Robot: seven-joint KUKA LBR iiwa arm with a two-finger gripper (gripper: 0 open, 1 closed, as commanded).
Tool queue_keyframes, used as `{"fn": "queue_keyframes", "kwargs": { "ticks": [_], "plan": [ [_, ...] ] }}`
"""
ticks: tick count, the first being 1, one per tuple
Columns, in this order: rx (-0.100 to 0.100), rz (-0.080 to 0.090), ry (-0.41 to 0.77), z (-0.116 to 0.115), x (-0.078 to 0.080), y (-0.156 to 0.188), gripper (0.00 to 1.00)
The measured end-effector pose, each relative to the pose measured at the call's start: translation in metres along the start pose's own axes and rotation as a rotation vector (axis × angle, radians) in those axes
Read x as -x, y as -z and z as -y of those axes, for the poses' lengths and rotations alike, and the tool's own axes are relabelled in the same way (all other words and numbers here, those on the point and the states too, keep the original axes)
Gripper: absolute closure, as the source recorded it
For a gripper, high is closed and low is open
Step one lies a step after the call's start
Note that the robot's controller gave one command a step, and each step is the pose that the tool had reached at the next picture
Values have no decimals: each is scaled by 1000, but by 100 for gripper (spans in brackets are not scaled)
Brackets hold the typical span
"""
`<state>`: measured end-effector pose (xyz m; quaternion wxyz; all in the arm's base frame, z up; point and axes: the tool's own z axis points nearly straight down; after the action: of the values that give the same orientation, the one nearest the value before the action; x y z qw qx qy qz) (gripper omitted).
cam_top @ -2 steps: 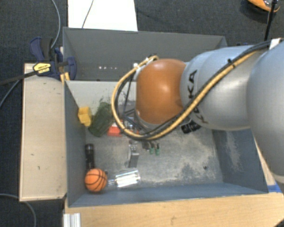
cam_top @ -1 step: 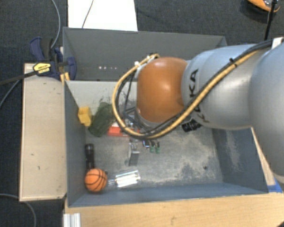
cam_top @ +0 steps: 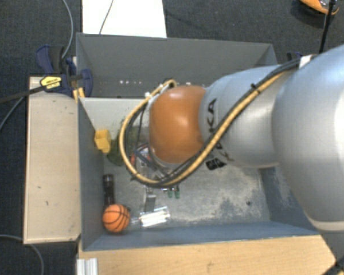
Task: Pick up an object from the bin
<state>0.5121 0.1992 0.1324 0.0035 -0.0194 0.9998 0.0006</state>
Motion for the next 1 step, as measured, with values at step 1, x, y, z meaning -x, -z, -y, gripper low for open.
{"fn": "queue_keyframes", "kwargs": {
  "ticks": [1],
  "plan": [
    [2, -8, -58, -20, -10, -30, 0]
  ]
}}
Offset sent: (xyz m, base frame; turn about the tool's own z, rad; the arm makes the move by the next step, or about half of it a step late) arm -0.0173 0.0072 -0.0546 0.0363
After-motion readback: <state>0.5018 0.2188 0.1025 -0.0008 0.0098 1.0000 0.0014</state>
